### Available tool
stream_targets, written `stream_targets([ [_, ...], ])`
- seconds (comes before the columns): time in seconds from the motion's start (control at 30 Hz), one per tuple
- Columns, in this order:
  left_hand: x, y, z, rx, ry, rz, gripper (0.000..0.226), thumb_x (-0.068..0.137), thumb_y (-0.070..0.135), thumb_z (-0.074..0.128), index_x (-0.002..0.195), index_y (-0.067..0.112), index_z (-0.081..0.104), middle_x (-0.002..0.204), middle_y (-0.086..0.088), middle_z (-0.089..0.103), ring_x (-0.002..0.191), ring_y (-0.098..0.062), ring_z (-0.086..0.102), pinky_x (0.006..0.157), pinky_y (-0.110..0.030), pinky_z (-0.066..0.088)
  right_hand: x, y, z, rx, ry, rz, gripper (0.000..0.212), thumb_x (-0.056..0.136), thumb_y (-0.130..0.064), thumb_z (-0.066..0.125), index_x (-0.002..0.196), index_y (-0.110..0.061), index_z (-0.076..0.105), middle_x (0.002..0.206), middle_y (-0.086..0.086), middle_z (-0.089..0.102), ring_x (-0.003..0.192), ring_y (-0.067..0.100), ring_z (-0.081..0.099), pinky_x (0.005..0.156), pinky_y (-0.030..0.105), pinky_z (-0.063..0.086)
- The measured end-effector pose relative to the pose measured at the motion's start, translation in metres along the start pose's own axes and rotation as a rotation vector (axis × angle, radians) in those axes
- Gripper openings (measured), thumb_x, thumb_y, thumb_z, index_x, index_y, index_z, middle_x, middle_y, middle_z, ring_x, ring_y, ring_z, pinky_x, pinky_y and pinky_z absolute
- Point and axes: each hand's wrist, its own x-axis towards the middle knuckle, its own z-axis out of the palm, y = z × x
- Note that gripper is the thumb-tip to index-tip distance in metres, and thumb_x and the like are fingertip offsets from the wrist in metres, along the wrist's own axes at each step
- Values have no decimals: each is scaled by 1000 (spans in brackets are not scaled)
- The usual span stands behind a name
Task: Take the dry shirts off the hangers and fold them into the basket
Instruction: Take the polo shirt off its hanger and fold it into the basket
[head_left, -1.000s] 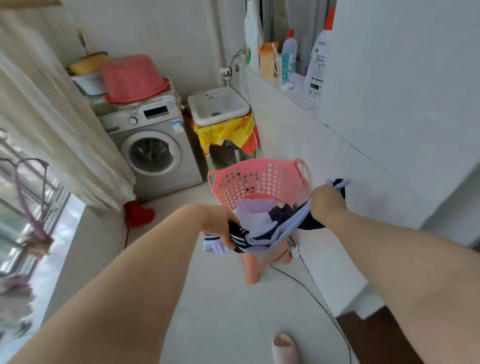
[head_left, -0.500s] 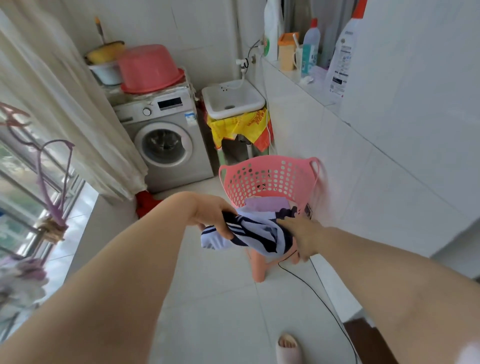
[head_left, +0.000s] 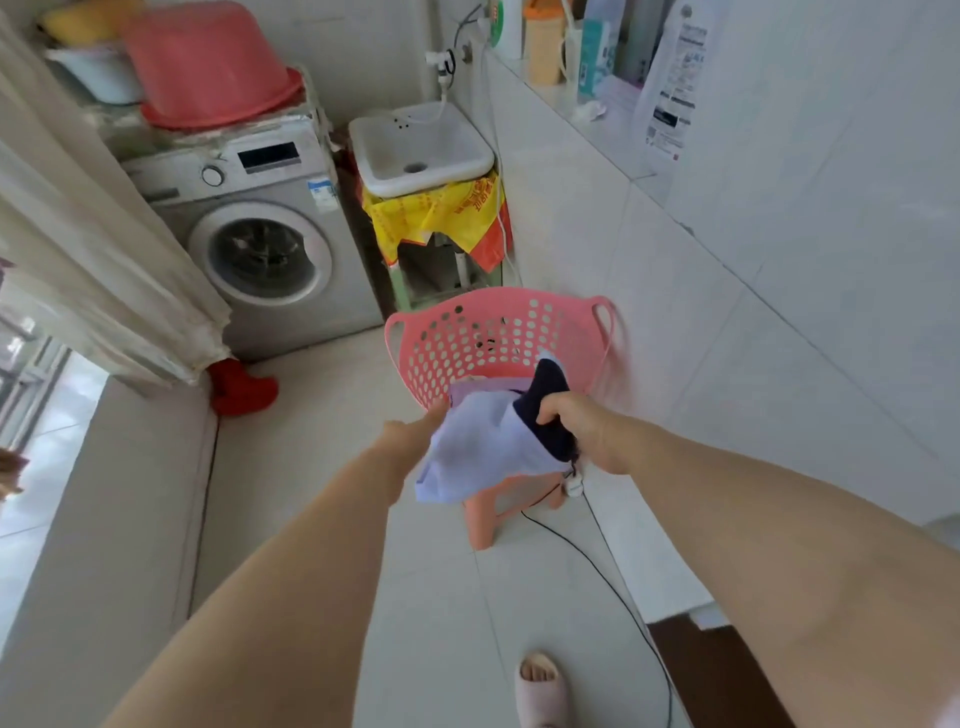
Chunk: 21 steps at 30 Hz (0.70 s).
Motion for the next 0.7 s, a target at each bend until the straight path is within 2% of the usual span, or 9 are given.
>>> stream_targets([
  [0.1, 20, -5, 18, -25, -87, -53, 88, 82, 74, 42, 143, 11, 38, 144, -10, 45, 130, -31, 44, 106, -41, 36, 5, -13, -8, 118, -13, -30, 31, 72, -15, 52, 101, -6, 56, 96, 12, 62, 86, 28, 58, 76, 34, 47],
  [0.2, 34, 0, 24, -126, -58, -11, 99, 76, 79, 41, 146, 9, 32, 149, -9, 39, 134, -31, 40, 111, -43, 31, 9, -27, -14, 218, -83, -76, 40, 57, -14, 51, 96, -6, 59, 92, 11, 64, 86, 29, 58, 84, 38, 45],
  [0.23, 38, 3, 24, -152, -44, 4, 102, 74, 79, 43, 146, 9, 31, 148, -9, 39, 134, -31, 40, 110, -42, 31, 13, -32, -18, 224, -88, -87, 42, 57, -14, 51, 96, -6, 60, 92, 11, 64, 88, 30, 58, 87, 40, 45],
  [0.3, 40, 7, 21, -140, -38, 18, 91, 78, 70, 54, 141, 6, 38, 141, -9, 47, 127, -32, 47, 101, -40, 38, 23, -36, -22, 176, -66, -48, 42, 62, -15, 53, 102, -5, 62, 94, 13, 66, 90, 31, 60, 91, 42, 46],
  [0.4, 45, 7, 17, -35, 65, 70, 66, 82, 41, 69, 127, -3, 50, 127, -16, 57, 113, -33, 57, 85, -37, 47, 45, -29, -27, -134, 150, 56, 40, 83, -15, 51, 121, -2, 57, 113, 17, 65, 103, 33, 62, 95, 43, 50],
  [0.47, 44, 8, 17, 30, 98, 48, 57, 85, 30, 67, 128, -3, 50, 127, -17, 57, 114, -34, 57, 91, -39, 48, 59, -17, -25, -329, 288, 53, 39, 94, -13, 47, 131, -1, 51, 122, 17, 60, 108, 31, 58, 89, 34, 48],
  [0.53, 40, 10, 15, 104, 49, 27, 51, 88, 22, 60, 134, 8, 46, 129, -14, 55, 117, -34, 54, 96, -43, 47, 60, -11, -19, -476, 335, -18, 39, 98, -10, 43, 136, -1, 46, 121, 17, 56, 103, 27, 54, 80, 29, 40],
  [0.63, 28, 10, 6, 198, -111, 41, 41, 91, 17, 49, 131, 29, 50, 127, -7, 57, 115, -32, 54, 87, -43, 46, 57, -9, -16, -754, 336, -147, 41, 99, -14, 40, 140, -9, 42, 137, 17, 50, 119, 32, 51, 90, 36, 41],
  [0.7, 27, 8, -2, 200, -166, 34, 45, 92, 19, 48, 133, 37, 49, 129, -4, 57, 115, -31, 54, 88, -47, 44, 61, -12, -16, -884, 293, -161, 42, 100, -15, 38, 143, -11, 40, 140, 12, 49, 117, 25, 51, 82, 32, 37],
])
